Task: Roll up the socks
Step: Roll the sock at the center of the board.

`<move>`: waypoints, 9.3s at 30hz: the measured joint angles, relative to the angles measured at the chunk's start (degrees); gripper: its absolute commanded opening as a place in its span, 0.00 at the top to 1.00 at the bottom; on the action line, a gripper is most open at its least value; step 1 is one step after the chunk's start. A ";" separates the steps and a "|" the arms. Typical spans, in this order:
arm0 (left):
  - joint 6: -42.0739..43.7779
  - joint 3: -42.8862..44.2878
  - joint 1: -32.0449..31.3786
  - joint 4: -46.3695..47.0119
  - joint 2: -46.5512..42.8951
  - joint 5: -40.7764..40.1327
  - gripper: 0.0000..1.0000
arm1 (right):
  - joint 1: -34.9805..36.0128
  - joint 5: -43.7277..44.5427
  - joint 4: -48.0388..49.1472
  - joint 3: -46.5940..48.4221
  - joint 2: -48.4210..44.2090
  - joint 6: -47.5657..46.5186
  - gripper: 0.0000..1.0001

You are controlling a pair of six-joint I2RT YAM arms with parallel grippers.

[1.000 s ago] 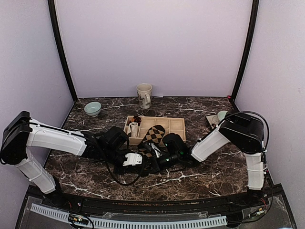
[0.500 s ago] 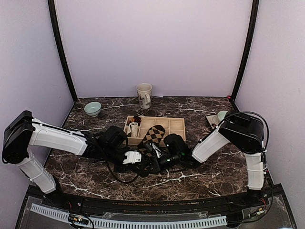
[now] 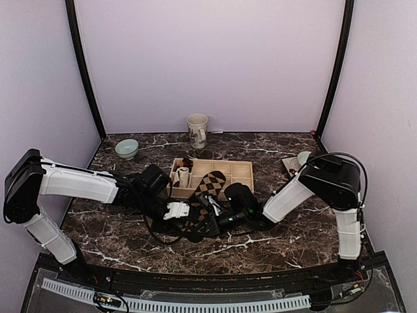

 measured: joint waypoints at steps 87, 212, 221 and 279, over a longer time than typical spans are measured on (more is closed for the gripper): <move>-1.84 4.17 1.05 -1.60 8.70 6.38 1.00 | 18.23 43.85 2.08 -14.23 -13.35 -47.01 0.65; 45.99 -38.47 -11.28 64.35 -3.91 -11.50 0.69 | 5.27 0.28 -4.90 0.15 -0.81 -4.00 1.00; 46.16 -37.40 -11.28 65.57 -3.10 -12.59 0.69 | 5.22 0.07 -4.92 0.20 -0.76 -3.91 1.00; 15.45 -9.81 -11.34 10.21 -2.91 -15.15 1.00 | 16.83 35.85 10.19 -31.34 -30.64 -36.63 0.60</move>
